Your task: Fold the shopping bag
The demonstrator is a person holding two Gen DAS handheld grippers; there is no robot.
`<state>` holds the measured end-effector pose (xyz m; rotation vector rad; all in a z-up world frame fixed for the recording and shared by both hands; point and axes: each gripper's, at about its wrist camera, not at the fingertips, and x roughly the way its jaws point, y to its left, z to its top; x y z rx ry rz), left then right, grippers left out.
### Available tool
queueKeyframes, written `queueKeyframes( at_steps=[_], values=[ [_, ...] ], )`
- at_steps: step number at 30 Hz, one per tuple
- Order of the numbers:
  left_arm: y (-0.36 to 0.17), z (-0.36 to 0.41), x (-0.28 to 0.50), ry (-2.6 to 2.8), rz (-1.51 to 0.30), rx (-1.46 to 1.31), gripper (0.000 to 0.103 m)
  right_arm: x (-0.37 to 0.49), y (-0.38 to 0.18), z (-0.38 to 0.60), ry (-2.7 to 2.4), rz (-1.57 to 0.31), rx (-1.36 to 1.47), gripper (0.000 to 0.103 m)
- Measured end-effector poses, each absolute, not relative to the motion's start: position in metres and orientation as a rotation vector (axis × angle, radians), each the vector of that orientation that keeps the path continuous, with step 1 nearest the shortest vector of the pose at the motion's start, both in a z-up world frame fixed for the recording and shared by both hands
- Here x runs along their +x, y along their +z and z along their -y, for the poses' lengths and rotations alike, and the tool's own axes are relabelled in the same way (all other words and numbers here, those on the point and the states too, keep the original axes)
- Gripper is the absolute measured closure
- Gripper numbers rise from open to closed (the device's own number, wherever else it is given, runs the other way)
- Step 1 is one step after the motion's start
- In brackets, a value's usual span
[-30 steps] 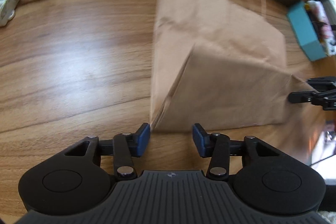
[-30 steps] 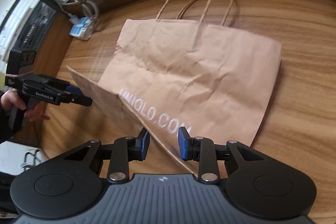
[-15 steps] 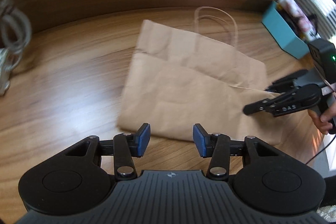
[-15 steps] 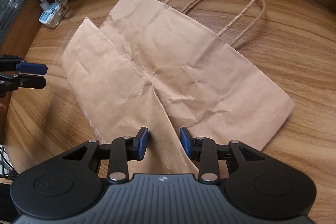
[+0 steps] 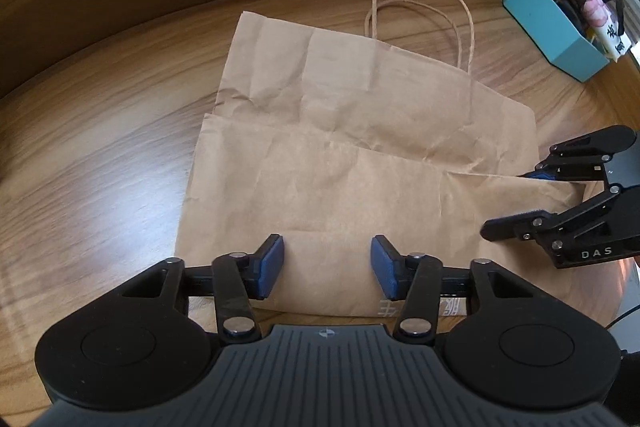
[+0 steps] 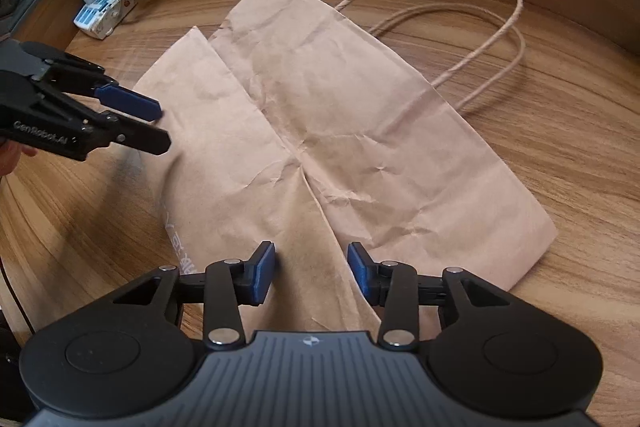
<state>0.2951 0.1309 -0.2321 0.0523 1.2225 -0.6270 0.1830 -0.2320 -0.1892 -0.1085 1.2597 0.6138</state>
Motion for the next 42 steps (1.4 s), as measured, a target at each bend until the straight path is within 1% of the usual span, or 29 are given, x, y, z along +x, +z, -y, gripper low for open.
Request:
queueKeyframes(
  at_steps=[2,3,5,9,13,14,17,21,22,23,24,29,36,41,42],
  values=[
    [-0.236,-0.128,0.295,-0.629,-1.228,0.078,0.053,0.181,-0.187,0.234,0.610,-1.246,-0.101,0.054],
    [-0.238,-0.127,0.295,-0.625,-1.230,0.089,0.053,0.179,-0.184,0.235,0.602,-1.233,-0.105,0.051],
    [-0.238,-0.127,0.294,-0.621,-1.230,0.112,0.053,0.175,-0.177,0.235,0.578,-1.196,-0.143,0.049],
    [-0.238,-0.126,0.292,-0.615,-1.224,0.145,0.053,0.163,-0.154,0.236,0.540,-1.098,-0.241,0.049],
    [-0.237,-0.126,0.291,-0.612,-1.223,0.145,0.053,0.146,-0.138,0.234,0.592,-1.069,-0.255,0.048],
    [-0.237,-0.125,0.290,-0.609,-1.225,0.144,0.053,0.141,-0.138,0.231,0.607,-1.072,-0.270,0.046],
    [-0.237,-0.122,0.289,-0.601,-1.230,0.142,0.053,0.125,-0.145,0.219,0.649,-1.074,-0.357,0.031],
    [-0.237,-0.118,0.287,-0.596,-1.228,0.160,0.053,0.106,-0.155,0.203,0.684,-1.075,-0.464,0.029],
    [-0.237,-0.118,0.286,-0.596,-1.226,0.164,0.053,0.101,-0.157,0.199,0.693,-1.073,-0.486,0.027],
    [-0.236,-0.117,0.286,-0.595,-1.224,0.166,0.053,0.098,-0.159,0.195,0.701,-1.073,-0.504,0.022],
    [-0.236,-0.117,0.286,-0.595,-1.224,0.166,0.053,0.094,-0.160,0.192,0.711,-1.074,-0.517,0.019],
    [-0.237,-0.119,0.285,-0.601,-1.221,0.153,0.053,0.080,-0.168,0.180,0.717,-1.059,-0.605,0.019],
    [-0.240,-0.123,0.286,-0.605,-1.227,0.128,0.053,0.056,-0.183,0.159,0.651,-0.932,-0.902,0.020],
    [-0.242,-0.124,0.283,-0.605,-1.216,0.130,0.053,0.048,-0.187,0.153,0.640,-0.884,-0.998,0.028],
    [-0.242,-0.123,0.282,-0.605,-1.212,0.133,0.053,0.047,-0.187,0.153,0.643,-0.880,-1.003,0.032]
  ],
)
